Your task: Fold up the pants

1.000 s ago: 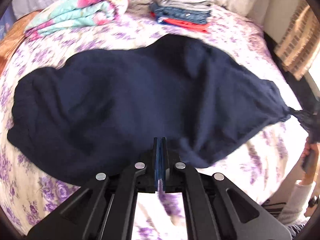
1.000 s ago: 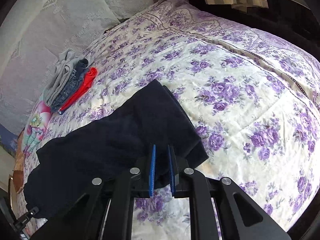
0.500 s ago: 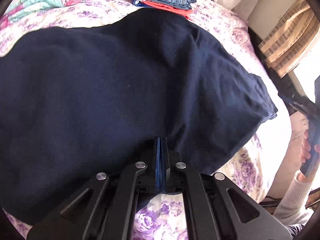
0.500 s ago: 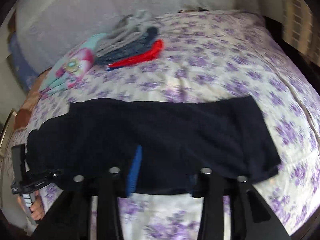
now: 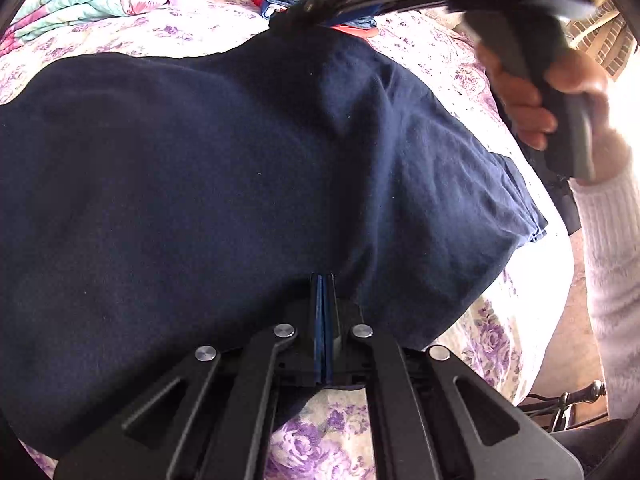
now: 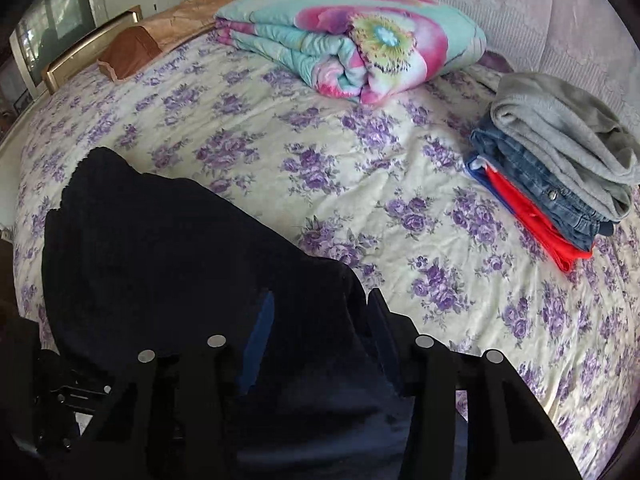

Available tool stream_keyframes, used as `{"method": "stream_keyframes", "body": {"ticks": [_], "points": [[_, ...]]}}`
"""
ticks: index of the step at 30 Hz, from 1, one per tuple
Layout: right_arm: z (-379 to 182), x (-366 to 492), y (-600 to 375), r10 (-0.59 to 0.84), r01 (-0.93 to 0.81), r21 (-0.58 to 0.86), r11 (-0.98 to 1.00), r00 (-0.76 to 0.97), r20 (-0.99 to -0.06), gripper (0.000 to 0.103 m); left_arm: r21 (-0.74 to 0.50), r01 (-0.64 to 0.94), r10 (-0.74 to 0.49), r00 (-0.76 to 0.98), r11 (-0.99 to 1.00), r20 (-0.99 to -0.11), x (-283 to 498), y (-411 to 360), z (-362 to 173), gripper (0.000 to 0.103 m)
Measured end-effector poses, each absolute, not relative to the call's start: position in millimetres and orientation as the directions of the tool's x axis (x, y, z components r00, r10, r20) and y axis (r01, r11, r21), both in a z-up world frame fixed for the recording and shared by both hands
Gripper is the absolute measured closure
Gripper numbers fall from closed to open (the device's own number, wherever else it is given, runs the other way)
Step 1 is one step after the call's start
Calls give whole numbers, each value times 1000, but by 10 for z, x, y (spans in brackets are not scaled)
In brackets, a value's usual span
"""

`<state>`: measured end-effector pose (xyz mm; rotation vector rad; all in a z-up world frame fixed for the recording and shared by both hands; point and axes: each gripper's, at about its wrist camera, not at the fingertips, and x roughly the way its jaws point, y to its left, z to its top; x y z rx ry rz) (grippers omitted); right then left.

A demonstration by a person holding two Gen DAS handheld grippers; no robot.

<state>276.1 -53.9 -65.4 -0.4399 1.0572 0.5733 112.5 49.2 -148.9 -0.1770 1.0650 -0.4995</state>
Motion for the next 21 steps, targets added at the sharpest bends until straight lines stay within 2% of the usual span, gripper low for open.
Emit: {"method": "stream_keyframes", "body": {"ticks": [1, 2, 3, 4, 8, 12, 14, 16, 18, 21], "points": [[-715, 2804, -544, 226, -624, -47, 780, 351, -909, 73, -374, 307, -474, 385, 875, -792, 1126, 491, -1489, 101], [-762, 2835, -557, 233, -619, -24, 785, 331, -915, 80, -374, 308, -474, 384, 875, -792, 1123, 497, -1488, 101], [-809, 2854, -568, 249, -615, 6, 789, 311, -917, 94, -374, 310, -474, 383, 874, -793, 1124, 494, -1487, 101], [-829, 2854, -579, 267, -611, 23, 791, 310, -912, 100, -375, 310, -476, 381, 874, -793, 1115, 529, -1484, 101], [-779, 2875, -549, 242, -546, -35, 837, 427, -871, 101, -367, 285, -454, 363, 885, -814, 1151, 505, -1454, 101], [-945, 3185, -489, 214, -500, -19, 866, 404, -889, 101, -312, 265, -394, 357, 912, -847, 1350, 376, -1409, 101], [-1265, 3292, -437, 188, -504, -22, 863, 362, -913, 101, -360, 257, -433, 339, 897, -835, 1447, 421, -1456, 101], [-1325, 3276, -437, 216, -507, -27, 862, 415, -884, 100, -425, 241, -485, 319, 872, -814, 1502, 505, -1496, 101], [-1314, 3280, -489, 248, -511, 9, 859, 402, -881, 95, -478, 225, -527, 302, 849, -794, 1528, 580, -1519, 101], [-1151, 3250, -661, 255, -483, 28, 875, 412, -875, 72, -468, 221, -516, 290, 855, -806, 1519, 587, -1460, 102]]}}
